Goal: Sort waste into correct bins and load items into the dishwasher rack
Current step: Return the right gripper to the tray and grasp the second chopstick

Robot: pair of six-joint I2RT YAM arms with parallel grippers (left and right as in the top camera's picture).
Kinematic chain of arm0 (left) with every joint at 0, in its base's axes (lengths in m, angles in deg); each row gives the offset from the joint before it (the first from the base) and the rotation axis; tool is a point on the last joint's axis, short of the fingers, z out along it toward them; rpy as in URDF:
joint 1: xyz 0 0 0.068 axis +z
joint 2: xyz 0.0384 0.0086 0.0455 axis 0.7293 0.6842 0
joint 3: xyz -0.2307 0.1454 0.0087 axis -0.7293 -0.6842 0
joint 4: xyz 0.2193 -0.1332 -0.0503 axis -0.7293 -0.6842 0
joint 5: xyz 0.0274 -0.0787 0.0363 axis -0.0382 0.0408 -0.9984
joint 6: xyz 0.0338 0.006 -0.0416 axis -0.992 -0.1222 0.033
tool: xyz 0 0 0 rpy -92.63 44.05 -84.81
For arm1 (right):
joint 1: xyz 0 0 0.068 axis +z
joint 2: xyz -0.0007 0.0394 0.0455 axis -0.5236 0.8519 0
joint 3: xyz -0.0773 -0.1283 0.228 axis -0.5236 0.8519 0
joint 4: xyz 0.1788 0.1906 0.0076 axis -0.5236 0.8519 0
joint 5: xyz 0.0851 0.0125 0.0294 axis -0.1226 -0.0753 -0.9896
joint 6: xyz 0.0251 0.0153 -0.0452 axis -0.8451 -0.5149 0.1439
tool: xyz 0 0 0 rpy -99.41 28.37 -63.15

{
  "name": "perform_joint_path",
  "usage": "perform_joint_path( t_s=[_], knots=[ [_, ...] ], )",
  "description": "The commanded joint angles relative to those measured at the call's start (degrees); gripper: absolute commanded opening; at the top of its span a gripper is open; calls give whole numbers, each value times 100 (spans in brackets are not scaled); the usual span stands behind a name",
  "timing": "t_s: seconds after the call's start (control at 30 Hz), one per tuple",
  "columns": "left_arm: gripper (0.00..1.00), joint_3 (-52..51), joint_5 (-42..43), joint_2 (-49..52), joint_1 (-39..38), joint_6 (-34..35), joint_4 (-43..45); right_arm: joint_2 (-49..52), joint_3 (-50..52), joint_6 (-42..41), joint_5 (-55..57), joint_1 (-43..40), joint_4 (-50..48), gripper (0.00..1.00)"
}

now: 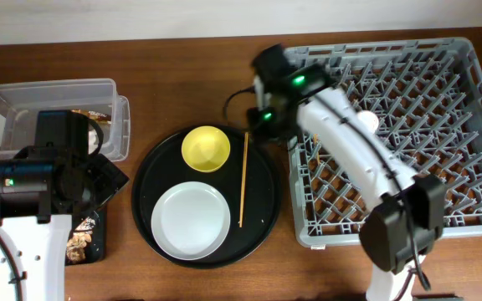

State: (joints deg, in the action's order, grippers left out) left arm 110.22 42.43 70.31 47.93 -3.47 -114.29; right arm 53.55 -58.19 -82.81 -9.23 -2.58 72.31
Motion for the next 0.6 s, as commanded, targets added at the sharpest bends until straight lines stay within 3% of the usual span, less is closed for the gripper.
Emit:
perform_joint_path(
  t_s=[0.0, 0.3, 0.57],
  knots=[
    [99, 37, -20, -50, 20, -7, -4, 275, 52, -1097, 1058, 516, -48, 39],
    [99, 37, -20, -50, 20, -7, -4, 1080, 74, -1349, 1029, 925, -9, 38],
    [99, 37, -20, -50, 20, -7, -4, 1180, 334, -1493, 927, 925, -68, 38]
  ],
)
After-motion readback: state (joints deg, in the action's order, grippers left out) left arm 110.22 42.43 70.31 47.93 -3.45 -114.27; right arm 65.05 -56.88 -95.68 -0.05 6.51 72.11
